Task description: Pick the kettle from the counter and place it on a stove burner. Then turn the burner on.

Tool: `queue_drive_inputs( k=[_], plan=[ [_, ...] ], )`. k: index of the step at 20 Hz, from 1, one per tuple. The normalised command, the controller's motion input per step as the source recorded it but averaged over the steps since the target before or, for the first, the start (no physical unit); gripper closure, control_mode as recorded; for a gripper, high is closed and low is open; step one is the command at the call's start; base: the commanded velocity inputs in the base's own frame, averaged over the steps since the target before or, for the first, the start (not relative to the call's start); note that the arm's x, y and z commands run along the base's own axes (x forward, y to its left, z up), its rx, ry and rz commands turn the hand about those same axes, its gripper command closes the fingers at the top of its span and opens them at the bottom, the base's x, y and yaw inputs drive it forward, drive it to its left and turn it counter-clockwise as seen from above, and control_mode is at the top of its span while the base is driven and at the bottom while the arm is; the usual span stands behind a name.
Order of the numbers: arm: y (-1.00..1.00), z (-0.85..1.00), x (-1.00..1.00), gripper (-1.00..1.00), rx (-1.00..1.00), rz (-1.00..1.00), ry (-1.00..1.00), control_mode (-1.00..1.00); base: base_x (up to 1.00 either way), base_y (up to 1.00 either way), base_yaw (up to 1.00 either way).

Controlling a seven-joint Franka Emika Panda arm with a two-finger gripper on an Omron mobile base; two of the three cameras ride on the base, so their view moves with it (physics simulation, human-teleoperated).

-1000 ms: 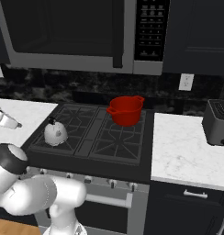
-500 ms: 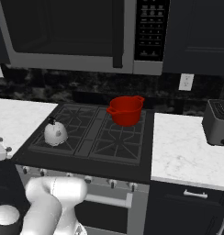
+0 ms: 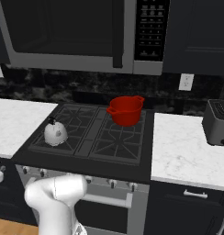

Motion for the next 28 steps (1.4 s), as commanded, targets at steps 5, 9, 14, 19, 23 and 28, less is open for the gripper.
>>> queue_drive_inputs(
  k=[5, 9, 14, 19, 23, 28],
  plan=[
    [0.00, -0.93, -0.32, -1.00, -0.16, 0.13, -0.06, -1.00, 0.00, 0.00, 0.00],
    [0.00, -0.74, -0.07, -1.00, -0.15, 0.07, -0.10, -1.00, 0.00, 0.00, 0.00],
    [0.01, -0.36, 0.09, -1.00, -0.07, 0.01, -0.05, -1.00, 0.00, 0.00, 0.00],
    [0.16, -0.14, 0.41, -1.00, -0.01, -0.02, -0.06, -1.00, 0.00, 0.00, 0.00],
    [0.21, 0.00, 0.48, -1.00, 0.00, -0.05, -0.02, -1.00, 0.00, 0.00, 0.00],
    [0.11, -0.16, 0.21, -1.00, 0.00, -0.03, -0.02, -1.00, 0.00, 0.00, 0.00]
  ],
)
